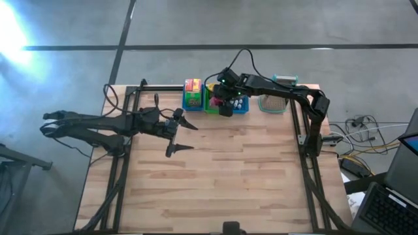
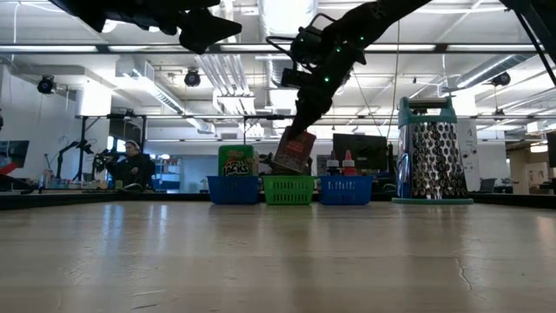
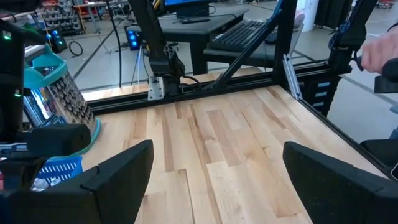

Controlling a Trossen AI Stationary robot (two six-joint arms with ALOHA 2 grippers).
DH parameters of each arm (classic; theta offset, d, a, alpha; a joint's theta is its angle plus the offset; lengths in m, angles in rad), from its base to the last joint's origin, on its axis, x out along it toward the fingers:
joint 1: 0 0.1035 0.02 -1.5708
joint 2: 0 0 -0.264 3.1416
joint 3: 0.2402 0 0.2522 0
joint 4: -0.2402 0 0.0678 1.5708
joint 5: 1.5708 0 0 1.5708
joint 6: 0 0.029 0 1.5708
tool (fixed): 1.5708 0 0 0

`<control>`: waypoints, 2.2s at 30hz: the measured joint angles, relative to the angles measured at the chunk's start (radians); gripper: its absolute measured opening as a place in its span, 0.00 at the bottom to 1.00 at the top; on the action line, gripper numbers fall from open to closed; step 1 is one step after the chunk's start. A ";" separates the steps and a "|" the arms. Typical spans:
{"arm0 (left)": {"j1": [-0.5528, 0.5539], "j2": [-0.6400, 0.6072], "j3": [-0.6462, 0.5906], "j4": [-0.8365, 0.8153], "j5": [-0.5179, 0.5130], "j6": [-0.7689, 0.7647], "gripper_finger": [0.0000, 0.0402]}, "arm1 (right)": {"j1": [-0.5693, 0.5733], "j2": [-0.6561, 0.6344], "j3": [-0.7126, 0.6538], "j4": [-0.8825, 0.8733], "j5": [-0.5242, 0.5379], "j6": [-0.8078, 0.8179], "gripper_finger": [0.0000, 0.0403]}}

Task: Pick & Place Kitchen Items
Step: Put the red seasoning can into the green bin, then return to Home Position

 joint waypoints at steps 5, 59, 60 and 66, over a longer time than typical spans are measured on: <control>0.000 0.000 0.000 0.000 0.000 -0.006 0.90 | 0.000 0.005 -0.012 0.001 0.006 -0.001 0.54; 0.006 -0.060 -0.044 -0.024 0.000 0.013 0.90 | 0.083 -0.109 0.057 -0.176 -0.037 0.174 0.32; 0.010 -0.082 -0.061 -0.022 0.000 0.013 0.90 | 0.085 -0.142 0.027 -0.165 -0.062 0.192 0.27; 0.034 -0.236 -0.237 0.203 -0.009 0.008 0.90 | 0.116 -0.355 -0.239 0.035 -0.130 0.277 0.04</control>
